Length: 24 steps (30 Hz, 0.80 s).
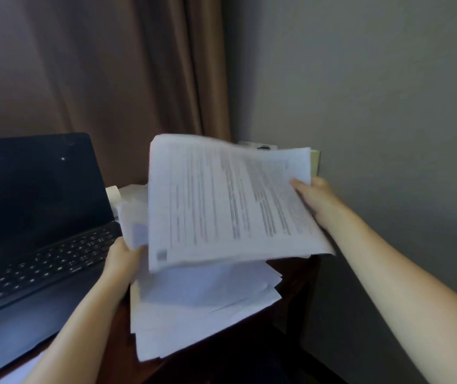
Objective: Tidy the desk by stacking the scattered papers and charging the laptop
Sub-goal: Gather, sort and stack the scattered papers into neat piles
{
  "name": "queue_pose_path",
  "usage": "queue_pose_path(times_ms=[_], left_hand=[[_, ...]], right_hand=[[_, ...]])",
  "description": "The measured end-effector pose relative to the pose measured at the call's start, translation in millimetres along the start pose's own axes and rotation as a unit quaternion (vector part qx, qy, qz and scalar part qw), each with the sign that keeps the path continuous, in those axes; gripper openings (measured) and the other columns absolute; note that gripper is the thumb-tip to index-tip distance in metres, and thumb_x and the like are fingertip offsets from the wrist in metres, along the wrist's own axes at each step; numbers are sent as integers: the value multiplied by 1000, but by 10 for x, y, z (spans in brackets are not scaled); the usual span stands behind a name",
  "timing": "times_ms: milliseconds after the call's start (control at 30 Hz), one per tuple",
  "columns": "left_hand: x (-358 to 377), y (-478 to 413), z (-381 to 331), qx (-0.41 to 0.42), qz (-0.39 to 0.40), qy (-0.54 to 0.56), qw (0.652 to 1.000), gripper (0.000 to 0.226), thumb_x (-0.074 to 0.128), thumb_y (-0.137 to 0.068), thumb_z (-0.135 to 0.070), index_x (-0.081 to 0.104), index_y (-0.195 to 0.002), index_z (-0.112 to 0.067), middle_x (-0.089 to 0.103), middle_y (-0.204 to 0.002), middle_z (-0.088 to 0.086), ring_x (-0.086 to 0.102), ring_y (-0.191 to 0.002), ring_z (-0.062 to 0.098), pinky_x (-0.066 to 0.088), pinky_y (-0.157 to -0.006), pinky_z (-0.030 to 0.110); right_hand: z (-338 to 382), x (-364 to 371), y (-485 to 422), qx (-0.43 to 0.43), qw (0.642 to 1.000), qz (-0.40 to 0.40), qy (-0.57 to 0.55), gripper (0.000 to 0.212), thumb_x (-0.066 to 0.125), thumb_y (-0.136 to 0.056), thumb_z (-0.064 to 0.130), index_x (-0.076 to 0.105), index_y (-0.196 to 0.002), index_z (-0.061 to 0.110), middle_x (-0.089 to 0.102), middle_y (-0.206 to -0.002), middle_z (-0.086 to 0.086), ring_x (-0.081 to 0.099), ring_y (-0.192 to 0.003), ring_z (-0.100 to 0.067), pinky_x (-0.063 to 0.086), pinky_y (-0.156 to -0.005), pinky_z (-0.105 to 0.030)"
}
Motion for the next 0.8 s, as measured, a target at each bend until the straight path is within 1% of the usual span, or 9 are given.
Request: queue_pose_path(times_ms=[67,167,267,367,433,567,667,733,800], left_hand=[[3,-25,19,-22,10,35,999,23,53,-93,-18,60,-108,-3,63,-113,20,60,-99,33,49,-90,47],[-23,-81,68,-69,9,56,996,52,38,-99,-41,51,-135,-5,55,-133,14,53,-118,34,40,-104,44],[8,-131,90,-71,39,59,995,56,40,-99,-44,49,-136,-4,54,-134,14,53,-121,33,40,-105,43],[43,-142,108,-58,61,37,996,47,56,-93,-35,54,-129,-4,62,-122,13,61,-105,30,48,-95,42],[33,-144,120,-59,60,23,996,48,60,-91,-32,52,-130,-5,62,-121,12,62,-104,28,49,-89,39],[51,-139,106,-57,65,9,996,58,56,-92,-39,40,-138,-7,56,-127,10,57,-107,26,46,-82,36],[64,-64,29,-40,67,37,996,58,54,-94,-39,37,-138,-7,55,-119,8,57,-98,23,44,-66,31],[73,-33,-16,-21,78,50,995,43,57,-93,-35,49,-126,-10,63,-109,4,62,-86,16,43,-58,25],[65,-20,-51,-4,79,32,996,11,59,-93,-26,60,-101,-18,66,-90,-1,61,-74,9,42,-52,19]], right_hand=[[-123,125,-34,10,983,93,156,9,55,-94,15,63,-99,15,66,-93,-5,61,-73,-14,45,-60,-24],[-233,382,-136,-33,922,169,346,15,49,-95,14,59,-85,19,63,-86,-1,59,-80,-18,40,-62,-24],[-336,749,-291,-84,858,201,465,26,39,-97,11,64,-103,11,64,-104,-11,58,-98,-29,39,-73,-29],[-283,1135,-336,-171,796,182,551,34,40,-94,13,48,-63,22,55,-89,-10,50,-97,-31,31,-69,-32],[-162,1400,-276,-230,784,155,555,34,43,-93,15,45,-59,18,54,-88,-10,53,-91,-34,32,-63,-32],[121,1941,22,-347,760,131,534,26,37,-100,20,63,-104,18,58,-109,-4,57,-98,-33,46,-75,-38],[208,2330,213,-395,752,167,500,28,36,-100,18,60,-113,16,58,-113,-5,57,-101,-34,47,-80,-41],[209,2539,288,-410,754,196,475,25,38,-98,15,60,-109,11,58,-112,-8,57,-101,-33,46,-81,-40],[185,2682,317,-408,759,215,460,22,40,-97,11,60,-105,9,59,-110,-10,56,-101,-32,45,-80,-38]])
Point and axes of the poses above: each hand's wrist, its own y-axis away from the middle knuckle, its own x-axis out of the palm, z = x × y, the point moved 7 cm from there along -y, towards the middle knuckle
